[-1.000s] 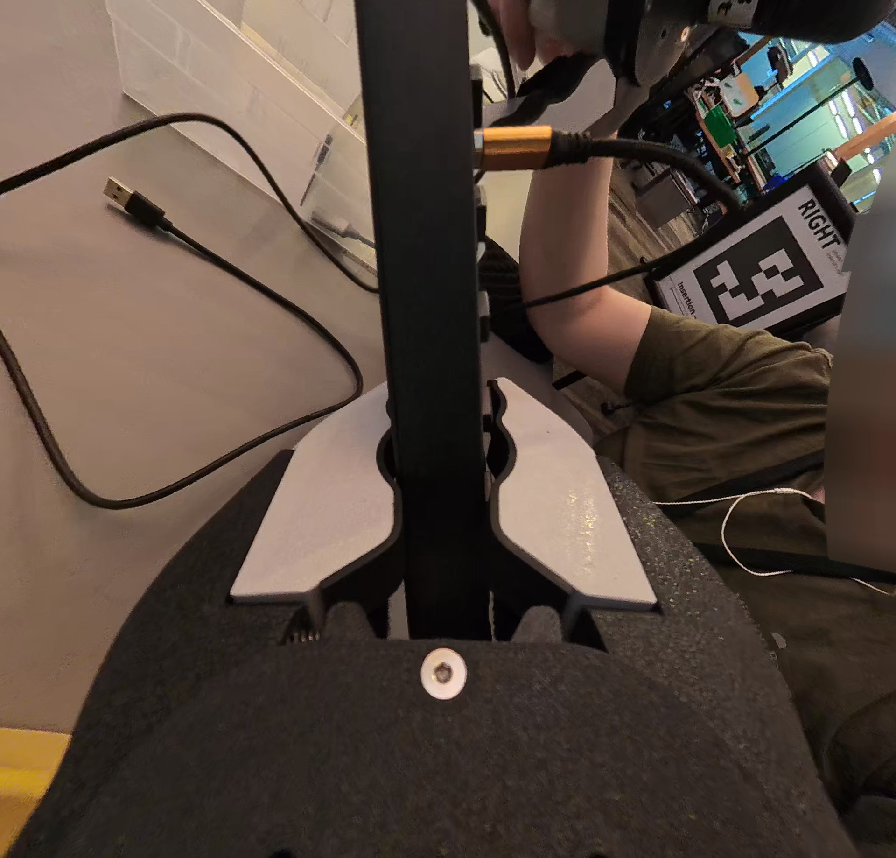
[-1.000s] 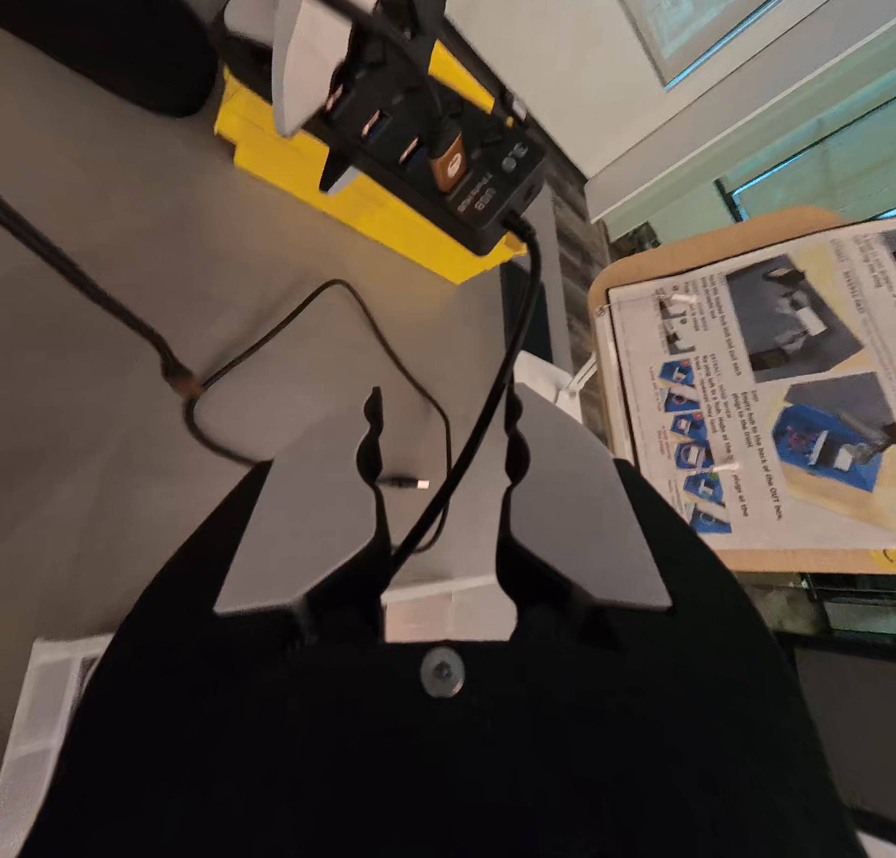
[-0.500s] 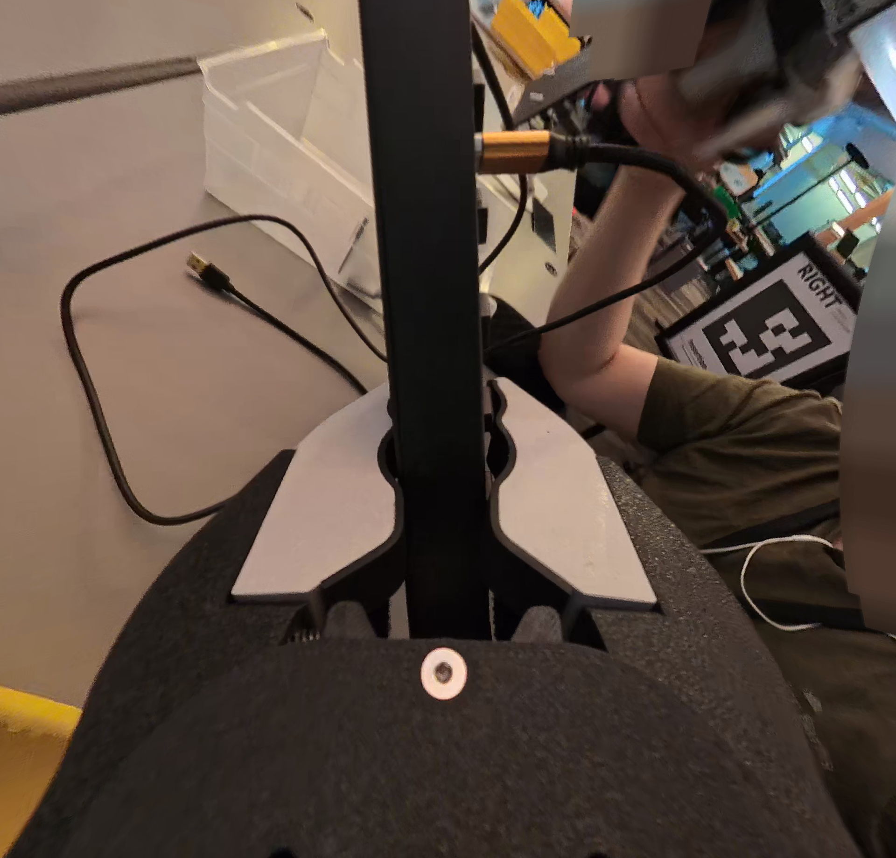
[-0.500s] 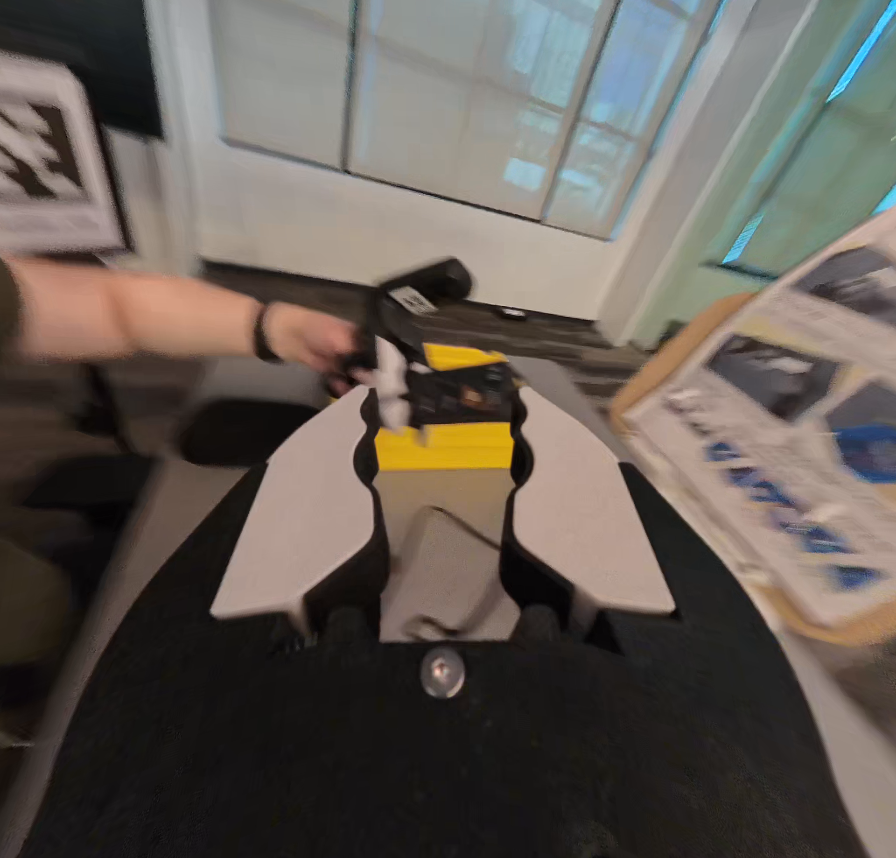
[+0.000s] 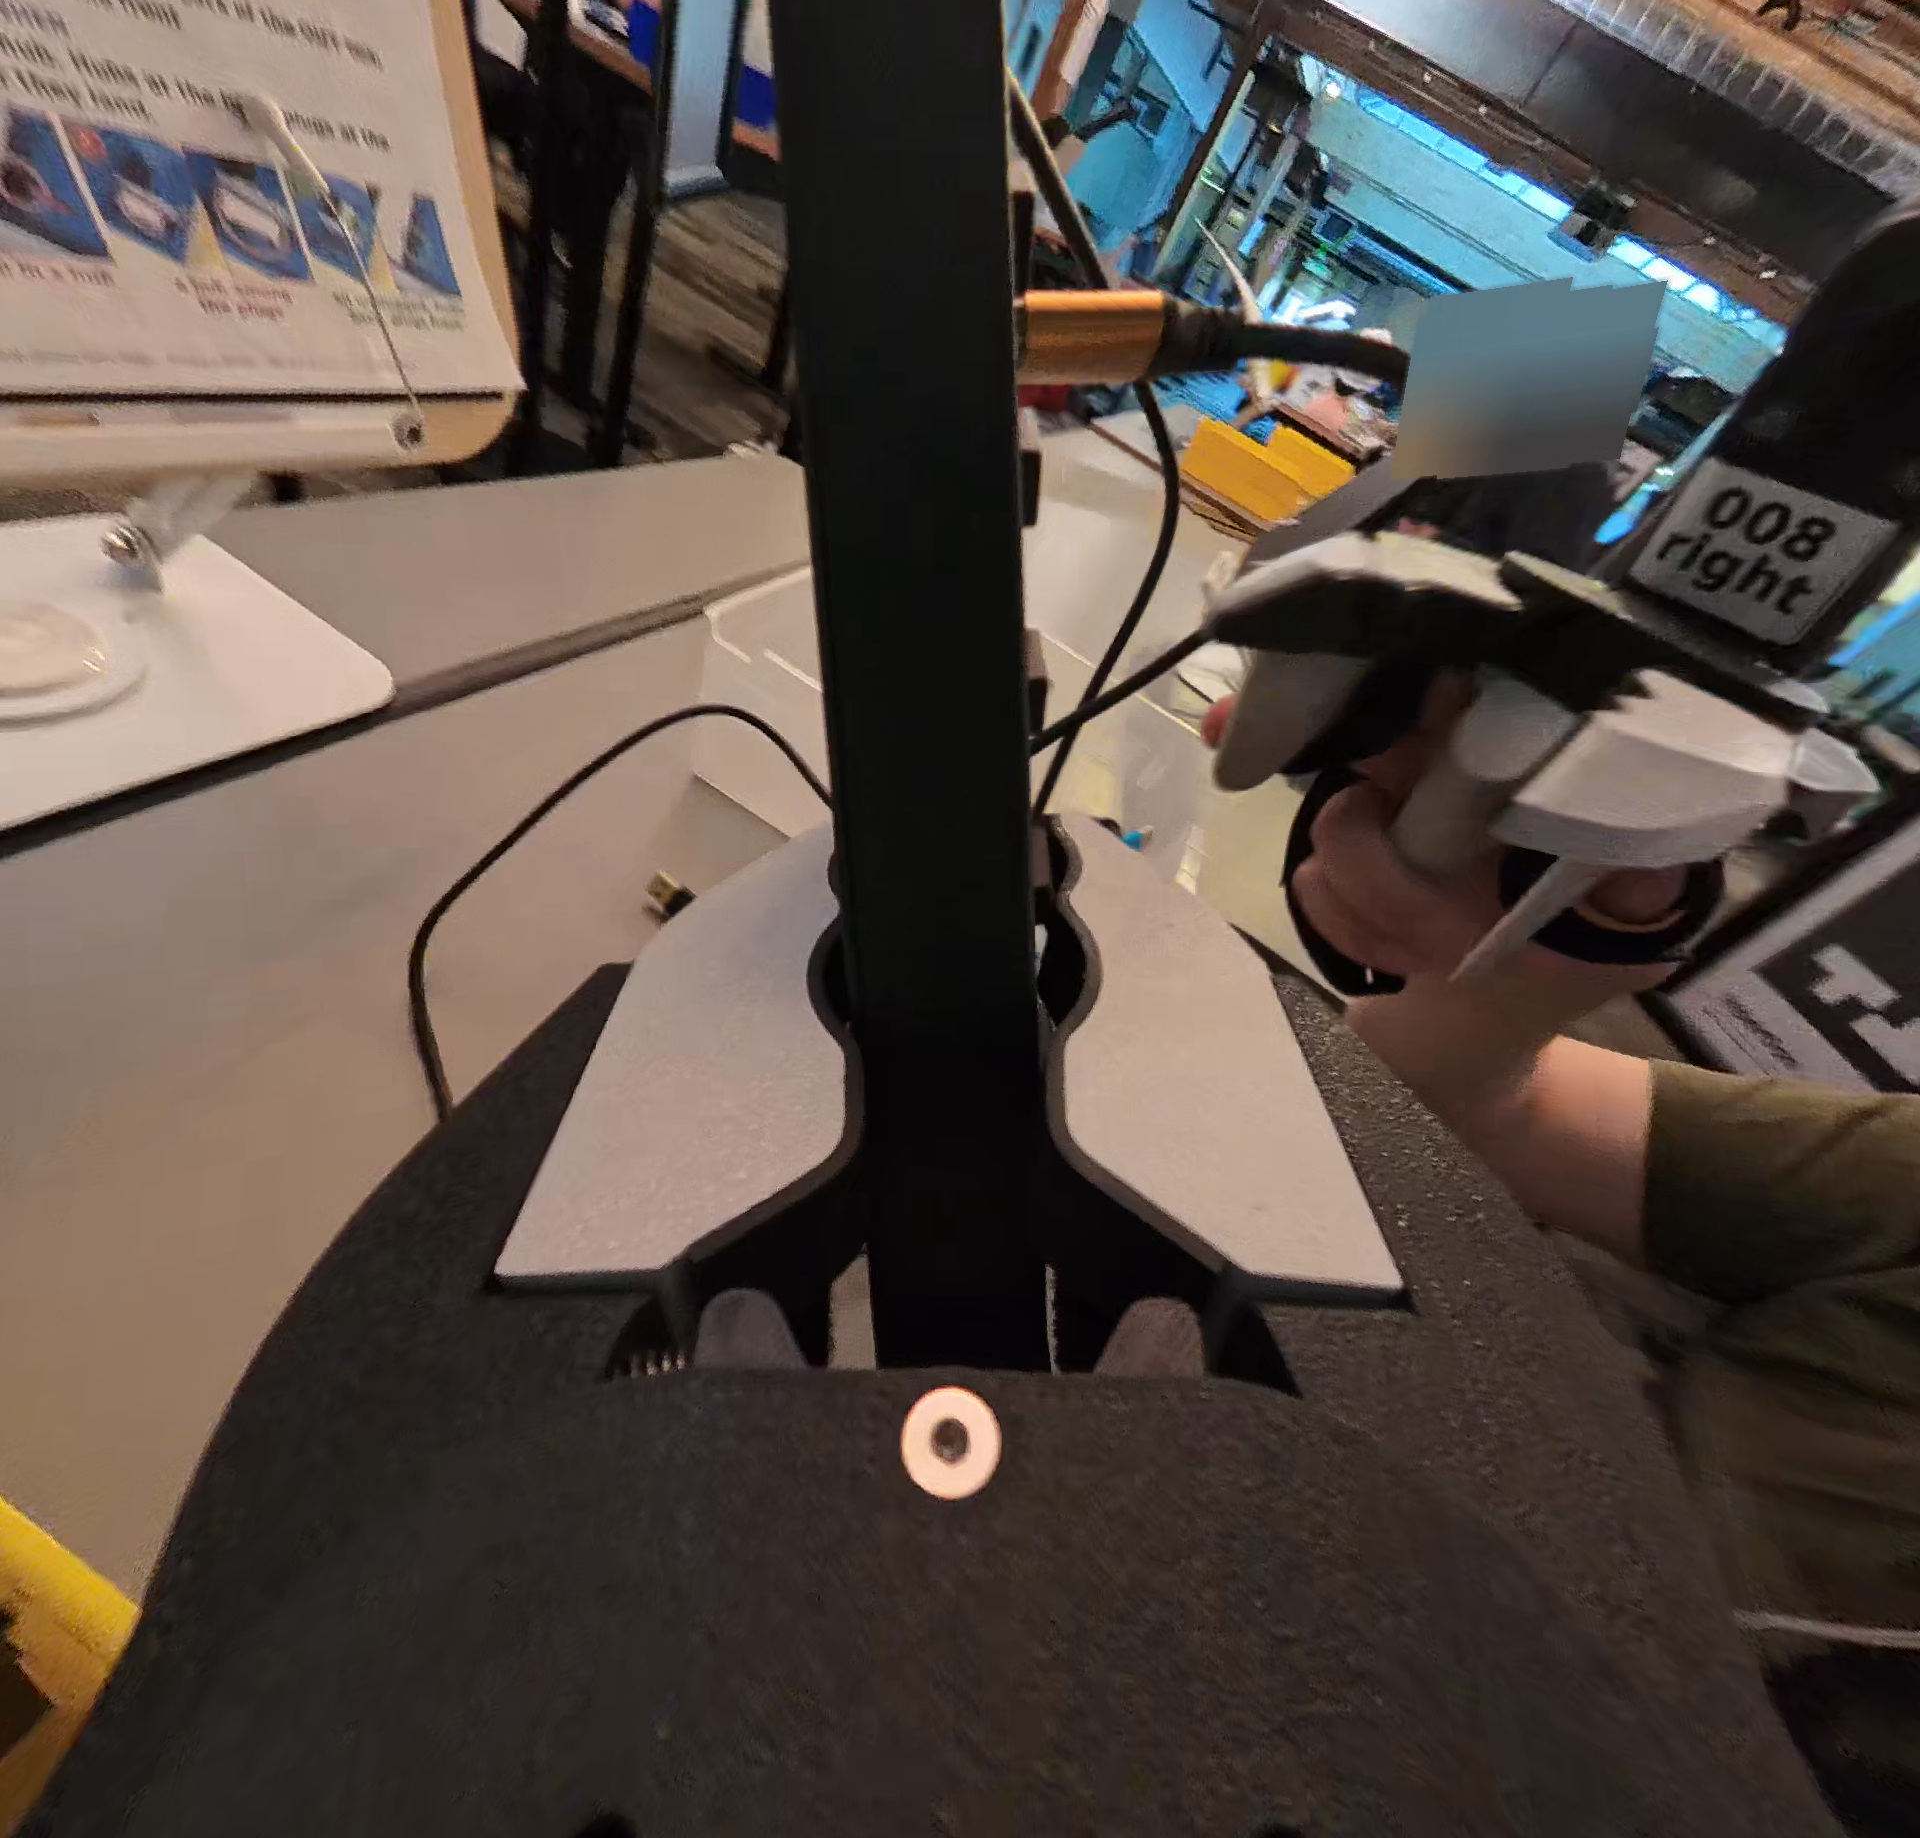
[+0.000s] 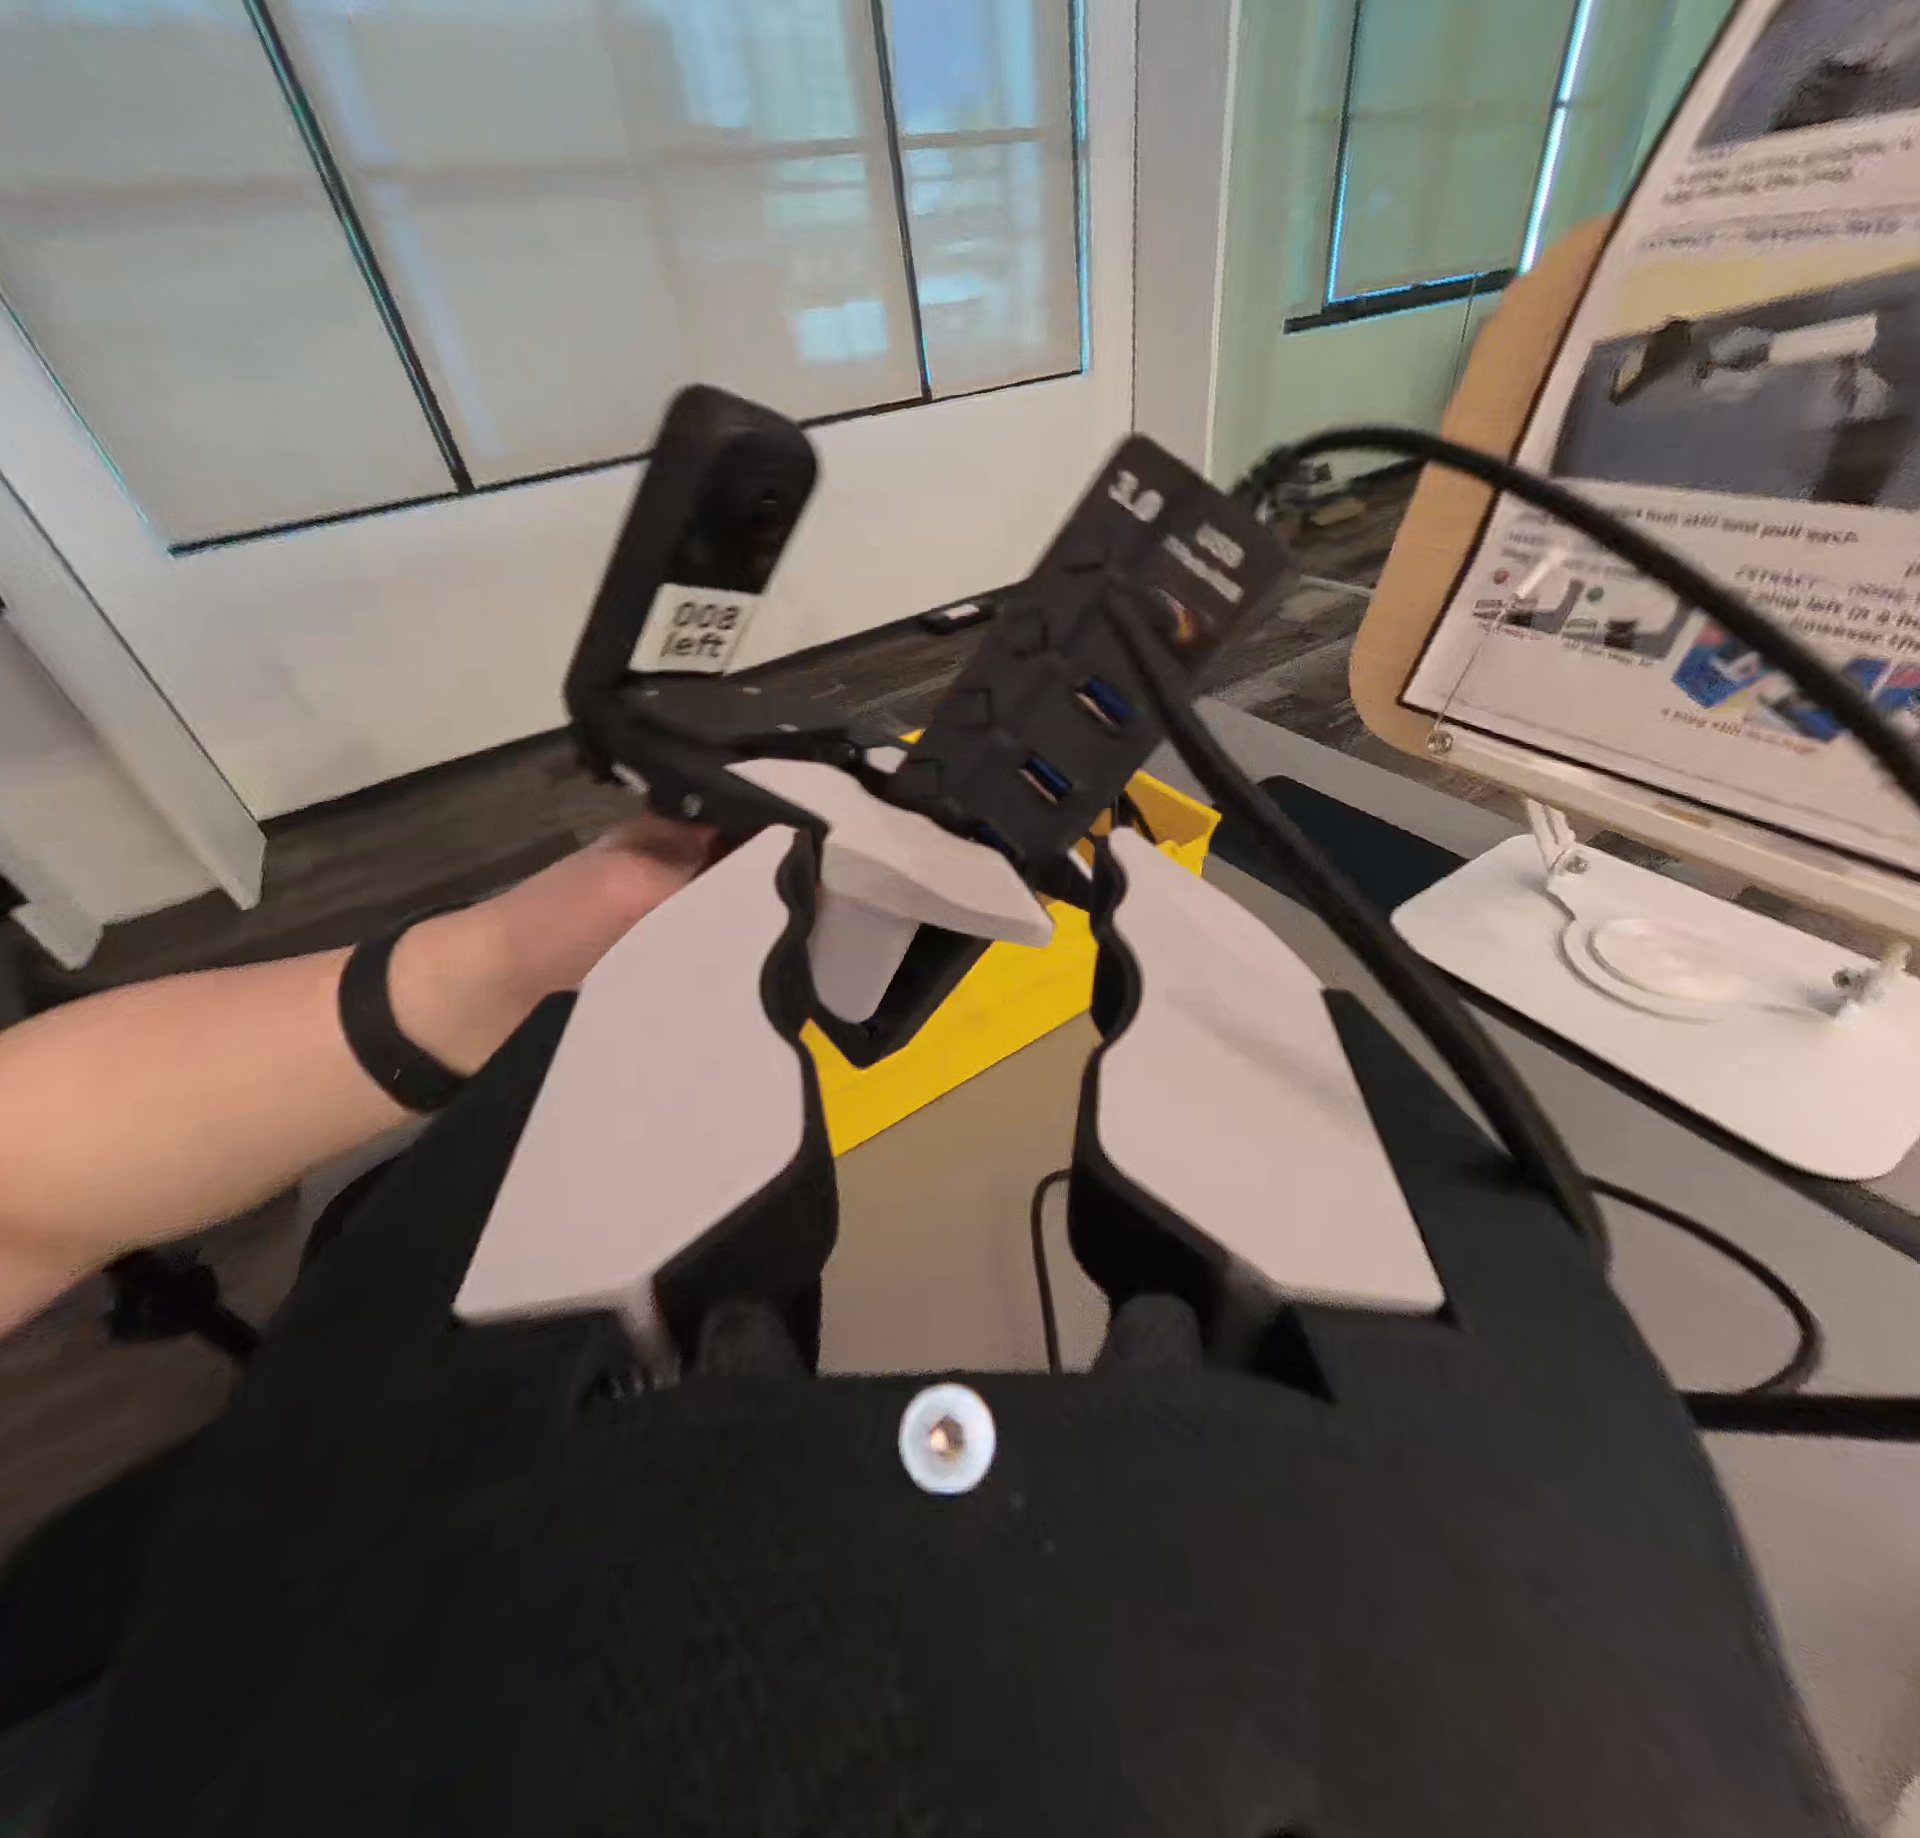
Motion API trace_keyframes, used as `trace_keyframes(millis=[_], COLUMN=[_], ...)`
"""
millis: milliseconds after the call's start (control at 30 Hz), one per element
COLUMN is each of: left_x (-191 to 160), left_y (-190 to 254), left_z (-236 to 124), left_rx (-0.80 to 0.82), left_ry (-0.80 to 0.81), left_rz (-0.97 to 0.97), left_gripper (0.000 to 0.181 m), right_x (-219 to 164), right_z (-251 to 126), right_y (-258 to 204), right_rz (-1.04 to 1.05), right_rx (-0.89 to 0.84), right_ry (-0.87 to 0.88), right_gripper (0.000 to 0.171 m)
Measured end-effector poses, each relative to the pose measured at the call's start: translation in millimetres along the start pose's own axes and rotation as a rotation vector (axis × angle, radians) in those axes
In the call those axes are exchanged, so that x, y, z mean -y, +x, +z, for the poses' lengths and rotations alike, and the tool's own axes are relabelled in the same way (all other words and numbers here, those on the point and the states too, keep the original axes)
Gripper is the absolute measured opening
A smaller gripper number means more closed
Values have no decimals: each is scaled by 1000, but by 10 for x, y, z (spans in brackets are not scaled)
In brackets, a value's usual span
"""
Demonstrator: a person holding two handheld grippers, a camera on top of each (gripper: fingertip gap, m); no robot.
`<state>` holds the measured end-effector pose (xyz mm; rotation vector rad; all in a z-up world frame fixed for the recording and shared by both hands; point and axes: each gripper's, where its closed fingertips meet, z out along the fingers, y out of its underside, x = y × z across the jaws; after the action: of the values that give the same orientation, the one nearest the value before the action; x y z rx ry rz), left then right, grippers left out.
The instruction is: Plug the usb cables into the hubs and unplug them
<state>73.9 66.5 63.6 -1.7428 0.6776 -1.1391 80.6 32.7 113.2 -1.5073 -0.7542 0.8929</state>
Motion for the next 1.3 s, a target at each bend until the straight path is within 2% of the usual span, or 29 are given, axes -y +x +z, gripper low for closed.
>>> trace_keyframes(millis=[133,267,333,400,733,900,1133,1300], left_x=[-40,-113,-158,-202,-209,-248,-272,-244], left_y=[16,134,161,181,120,119,-61,-118], left_z=[135,343,435,508,543,597,627,663], left_rx=[121,177,210,211,262,195,292,273], left_ry=[35,91,109,117,85,38,2,4], left_rz=[128,211,245,256,355,330,387,385], left_gripper=[30,30,30,30,32,31,36,34], right_x=[-46,-74,-41,2,51,51,34,60], right_z=[97,116,66,12,-34,-41,-41,-66], right_y=[125,327,367,403,347,359,391,410], right_rz=[95,33,29,41,24,18,83,113], right_rx=[-7,-126,-131,-129,-87,-93,-71,-67], right_ry=[58,90,119,139,127,126,131,151], right_gripper=[63,72,67,52,50,49,48,48])
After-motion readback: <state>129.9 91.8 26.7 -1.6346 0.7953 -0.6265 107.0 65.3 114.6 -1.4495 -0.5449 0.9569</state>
